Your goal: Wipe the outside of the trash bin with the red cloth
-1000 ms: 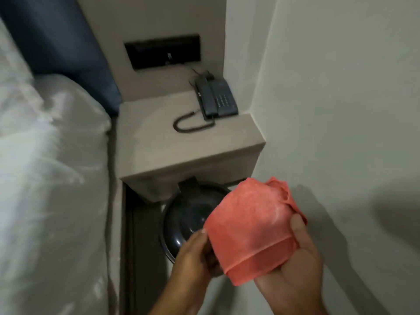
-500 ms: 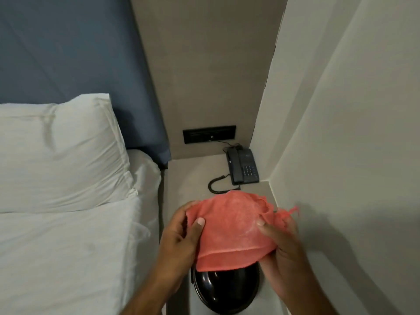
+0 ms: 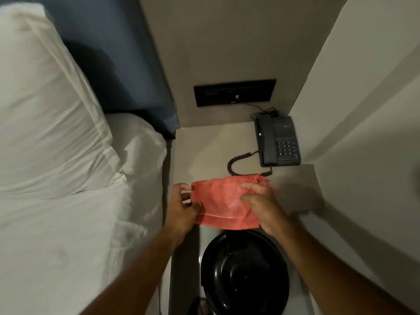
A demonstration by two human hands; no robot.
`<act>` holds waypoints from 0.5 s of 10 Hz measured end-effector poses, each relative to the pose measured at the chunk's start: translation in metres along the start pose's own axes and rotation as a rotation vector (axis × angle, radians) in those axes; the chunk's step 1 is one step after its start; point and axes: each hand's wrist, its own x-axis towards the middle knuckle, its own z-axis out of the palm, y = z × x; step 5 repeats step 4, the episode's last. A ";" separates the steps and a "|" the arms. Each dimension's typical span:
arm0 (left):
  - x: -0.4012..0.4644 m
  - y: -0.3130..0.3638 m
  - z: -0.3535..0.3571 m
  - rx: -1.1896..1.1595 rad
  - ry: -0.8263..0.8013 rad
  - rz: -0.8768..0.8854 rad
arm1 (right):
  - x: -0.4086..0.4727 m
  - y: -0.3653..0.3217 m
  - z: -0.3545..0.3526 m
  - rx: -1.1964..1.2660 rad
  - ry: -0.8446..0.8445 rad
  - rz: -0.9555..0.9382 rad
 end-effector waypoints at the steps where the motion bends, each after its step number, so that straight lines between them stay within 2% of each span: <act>1: 0.046 -0.028 0.010 0.070 -0.020 0.016 | 0.046 0.017 0.023 -0.056 -0.011 0.091; 2: 0.080 -0.052 0.016 0.217 -0.156 -0.018 | 0.073 0.029 0.038 -0.094 -0.067 0.144; 3: 0.127 -0.092 0.011 0.494 -0.306 -0.065 | 0.087 0.036 0.046 -0.211 -0.119 0.192; 4: 0.091 -0.032 0.009 0.701 -0.336 0.005 | 0.082 0.025 0.040 -0.358 -0.010 0.156; 5: 0.091 -0.032 0.009 0.701 -0.336 0.005 | 0.082 0.025 0.040 -0.358 -0.010 0.156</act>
